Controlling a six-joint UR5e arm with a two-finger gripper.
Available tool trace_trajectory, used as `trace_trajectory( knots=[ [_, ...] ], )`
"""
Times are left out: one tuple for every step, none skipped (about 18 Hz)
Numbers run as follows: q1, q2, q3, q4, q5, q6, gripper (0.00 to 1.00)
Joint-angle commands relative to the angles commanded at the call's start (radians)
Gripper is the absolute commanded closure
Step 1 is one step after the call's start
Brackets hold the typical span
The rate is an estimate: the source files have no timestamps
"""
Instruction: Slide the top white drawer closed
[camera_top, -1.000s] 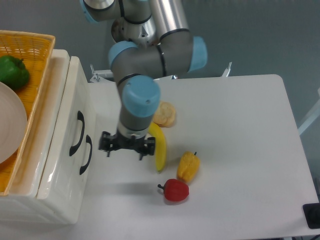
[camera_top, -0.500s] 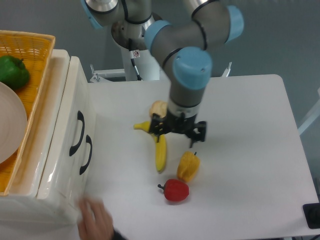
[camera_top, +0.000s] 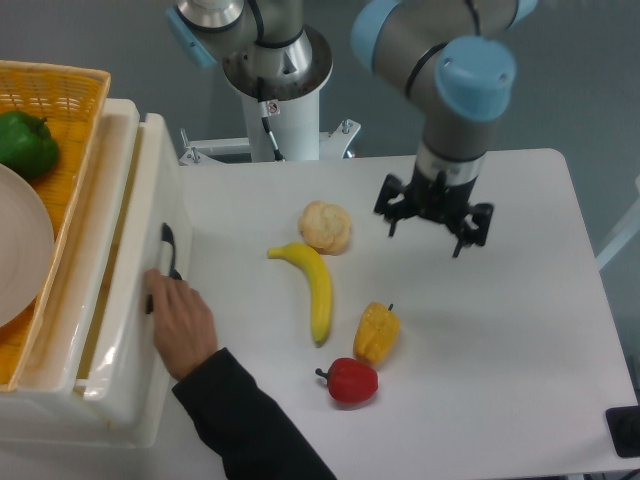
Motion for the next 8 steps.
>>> trace_trajectory(
  knots=[
    [0.008, 0.006, 0.0, -0.012, 0.018, 0.035, 0.0],
    [0.02, 0.014, 0.0, -0.016, 0.023, 0.061, 0.0],
    [0.034, 0.018, 0.0, -0.019, 0.023, 0.071, 0.0],
    [0.04, 0.026, -0.002, -0.02, 0.023, 0.072, 0.0],
    [0.043, 0.029, -0.002, -0.02, 0.023, 0.072, 0.0],
    [0.045, 0.031, -0.003, -0.02, 0.025, 0.072, 0.0],
    [0.055, 0.035, -0.003, -0.02, 0.023, 0.072, 0.0],
    [0.066, 0.037, -0.003, -0.02, 0.022, 0.074, 0.0]
  ],
)
